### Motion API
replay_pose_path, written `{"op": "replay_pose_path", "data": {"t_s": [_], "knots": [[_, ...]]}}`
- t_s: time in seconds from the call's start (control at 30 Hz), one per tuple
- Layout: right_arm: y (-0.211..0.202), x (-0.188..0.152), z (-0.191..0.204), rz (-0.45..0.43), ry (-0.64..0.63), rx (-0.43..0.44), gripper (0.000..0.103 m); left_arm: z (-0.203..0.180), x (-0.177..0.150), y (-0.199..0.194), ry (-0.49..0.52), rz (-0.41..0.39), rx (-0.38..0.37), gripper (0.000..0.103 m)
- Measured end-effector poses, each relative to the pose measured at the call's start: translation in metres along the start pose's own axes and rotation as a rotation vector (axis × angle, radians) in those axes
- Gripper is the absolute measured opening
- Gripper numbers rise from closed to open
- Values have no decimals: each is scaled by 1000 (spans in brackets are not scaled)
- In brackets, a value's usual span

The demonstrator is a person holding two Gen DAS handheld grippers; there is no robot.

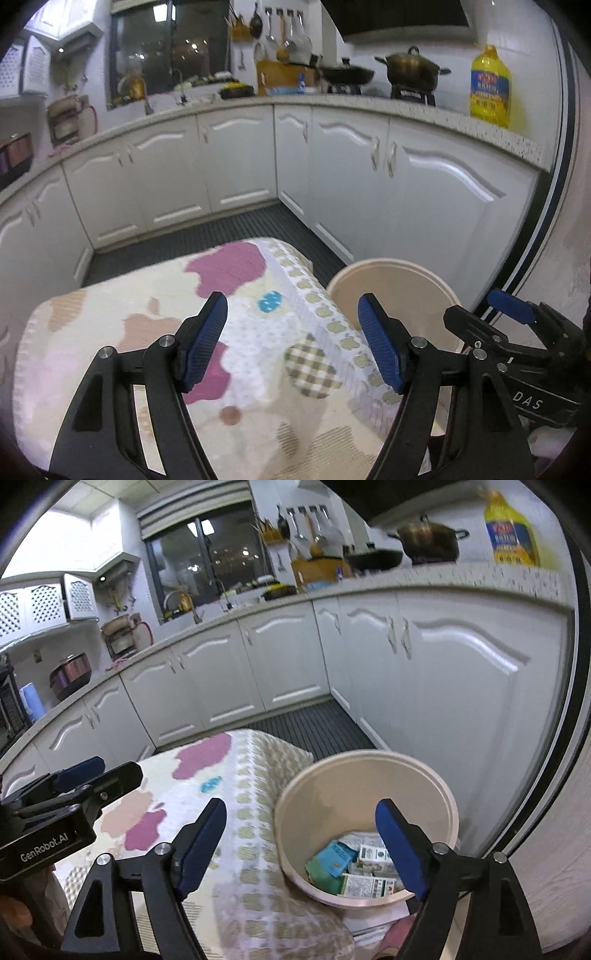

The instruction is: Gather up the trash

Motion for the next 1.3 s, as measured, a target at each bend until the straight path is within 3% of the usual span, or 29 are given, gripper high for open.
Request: {"op": "replay_pose_path", "data": {"t_s": [0.1, 0.43, 0.57, 1.03, 1.3], "knots": [[-7, 6, 13, -25, -8, 8, 93, 11, 4, -13, -20, -22, -6, 73], [-29, 24, 35, -103, -28, 11, 97, 39, 10, -41, -115, -55, -46, 73], [-33, 26, 38, -110, -31, 15, 97, 42, 12, -47, -109, -74, -33, 83], [-39, 30, 45, -122, -57, 13, 97, 45, 14, -62, -68, -122, 39, 83], [-42, 32, 48, -127, -71, 17, 102, 46, 17, -67, -80, -134, 29, 83]]}}
Point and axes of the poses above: each gripper's, at about its wrist camera, not at the fingertips, and y roughly the way its jaws point, z to its left, x to its top, the point moved 10 cm from there along y, roughly the way its jaws point, and after that the axes turned 10 degrees about x, right-handed, at the moved point
